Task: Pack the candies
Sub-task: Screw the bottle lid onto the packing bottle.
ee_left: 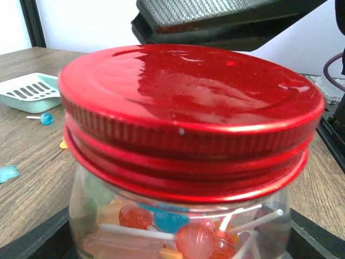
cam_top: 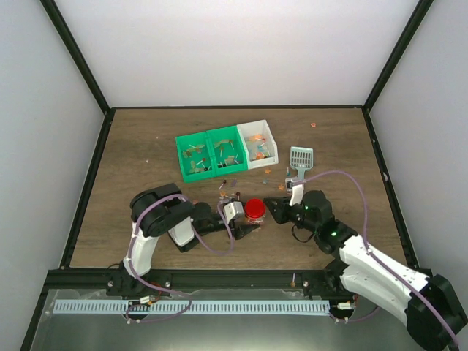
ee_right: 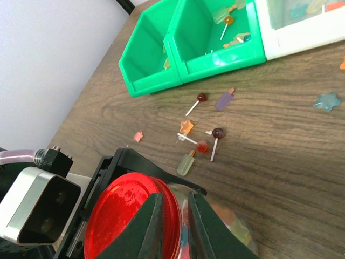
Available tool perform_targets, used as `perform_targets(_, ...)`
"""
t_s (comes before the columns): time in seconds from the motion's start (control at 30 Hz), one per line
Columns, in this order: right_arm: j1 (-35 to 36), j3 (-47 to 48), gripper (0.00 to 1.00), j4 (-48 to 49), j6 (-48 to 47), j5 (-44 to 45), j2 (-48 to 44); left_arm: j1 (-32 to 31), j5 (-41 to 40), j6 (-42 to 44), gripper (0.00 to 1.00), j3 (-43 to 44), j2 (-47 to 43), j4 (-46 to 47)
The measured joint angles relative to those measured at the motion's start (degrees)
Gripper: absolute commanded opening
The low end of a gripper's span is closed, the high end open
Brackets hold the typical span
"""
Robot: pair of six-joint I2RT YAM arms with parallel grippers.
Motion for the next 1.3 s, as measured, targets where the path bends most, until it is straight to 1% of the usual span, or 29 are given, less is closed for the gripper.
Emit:
perform_targets(0.07,0.00,0.00,0.15,0.87,0.13,-0.81,1.29,0.09,0.24,0.00,0.59,0.02,0.15,0.02)
perform_targets(0.17,0.00,0.00,0.14,2.34,0.22,-2.05,3.02,0.17,0.50,-0.02,0.59,0.04,0.31,0.04)
perform_targets(0.33,0.00,0.00,0.08,5.33,-0.09,-3.98,5.46,0.28,0.76,-0.02,0.59,0.09,0.39,0.09)
perform_targets(0.6,-0.50,0.09,0.07,12.37,0.02,-6.01,10.78,0.55,1.01,-0.48,0.59,0.00,0.39,0.13)
perform_targets(0.7,-0.59,-0.13,0.06,12.44,0.48,-6.27,10.36,0.55,1.05,-0.37,0.59,0.00,0.42,0.13)
perform_targets(0.8,-0.68,-1.11,0.01,12.17,0.92,-6.64,8.59,0.55,1.20,0.15,0.57,-0.09,0.42,0.15)
perform_targets(0.87,-0.79,-1.86,0.01,12.04,1.42,-7.17,7.06,0.52,1.14,0.28,0.56,-0.20,0.42,0.15)
perform_targets(0.97,-0.26,-3.06,0.01,11.50,2.16,-11.98,4.50,0.52,0.72,-0.55,0.56,-0.13,0.42,0.17)
perform_targets(1.13,-0.02,-5.31,0.01,11.47,2.91,-17.22,1.66,0.52,0.42,-1.57,0.55,0.31,0.55,0.15)
perform_targets(1.17,0.00,-5.77,0.01,11.54,3.23,-17.77,1.05,0.52,0.39,-1.70,0.55,0.35,0.59,0.17)
perform_targets(1.2,0.00,-6.23,0.05,11.52,3.45,-18.18,0.35,0.55,0.37,-1.79,0.55,0.39,0.61,0.17)
perform_targets(1.27,0.00,-7.28,0.17,10.56,3.87,-18.12,-2.10,0.55,0.26,-2.01,0.55,0.39,0.61,0.15)
perform_targets(1.3,0.00,-7.78,0.20,9.51,4.31,-17.86,-3.56,0.55,0.17,-2.19,0.55,0.39,0.61,0.17)
